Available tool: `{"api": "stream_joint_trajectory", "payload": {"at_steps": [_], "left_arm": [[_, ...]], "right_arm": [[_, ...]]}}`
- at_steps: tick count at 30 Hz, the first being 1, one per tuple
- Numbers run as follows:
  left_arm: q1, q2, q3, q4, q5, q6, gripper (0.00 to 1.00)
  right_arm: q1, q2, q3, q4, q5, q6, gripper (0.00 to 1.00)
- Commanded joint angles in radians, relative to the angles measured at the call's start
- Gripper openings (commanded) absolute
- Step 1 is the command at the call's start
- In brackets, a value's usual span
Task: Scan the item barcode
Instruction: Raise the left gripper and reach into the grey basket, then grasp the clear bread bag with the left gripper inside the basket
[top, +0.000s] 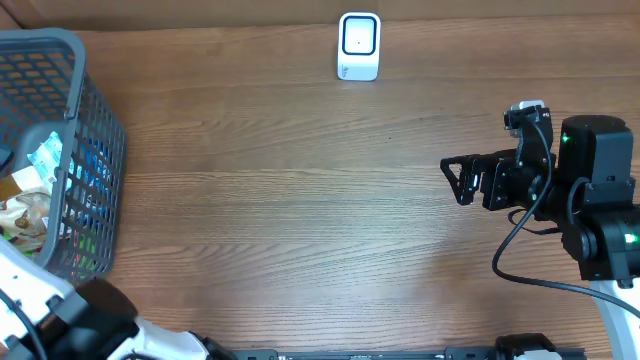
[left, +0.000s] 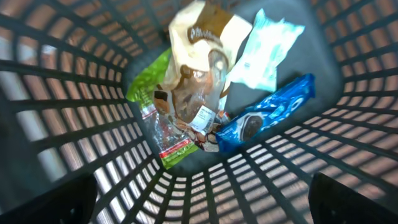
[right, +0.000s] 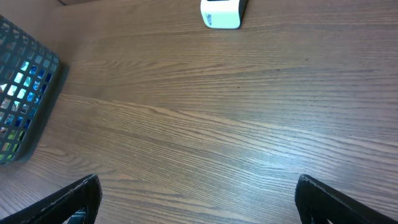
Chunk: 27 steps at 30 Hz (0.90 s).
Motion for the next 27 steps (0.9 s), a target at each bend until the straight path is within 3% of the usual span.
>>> {"api": "stream_joint_trajectory", "payload": {"at_steps": [1, 4, 9, 17, 20, 22, 27], "left_arm": [[0.020, 0.087, 0.008, -0.002, 0.011, 0.003, 0.99], [0.047, 0.172, 0.007, -0.002, 0.011, -0.011, 0.95], [0.076, 0.221, -0.051, 0.010, -0.047, -0.104, 1.00], [0.103, 0.221, -0.240, 0.163, -0.060, -0.113, 1.00], [0.103, 0.221, -0.321, 0.237, -0.061, -0.108, 0.91], [0.102, 0.221, -0.370, 0.275, -0.064, -0.108, 0.79], [0.102, 0.221, -0.483, 0.364, -0.068, -0.108, 0.74]], "right_arm": [[0.002, 0.000, 0.026, 0.005, -0.009, 0.001, 1.00], [0.002, 0.000, 0.026, 0.005, -0.009, 0.001, 1.00], [0.002, 0.000, 0.026, 0.009, -0.008, 0.000, 1.00], [0.002, 0.039, 0.026, 0.008, -0.009, 0.000, 1.00], [0.002, 0.072, 0.026, 0.007, -0.009, 0.001, 1.00], [0.002, 0.095, 0.026, 0.005, -0.009, 0.005, 1.00], [0.002, 0.118, 0.026, 0.001, -0.009, 0.004, 1.00]]}}
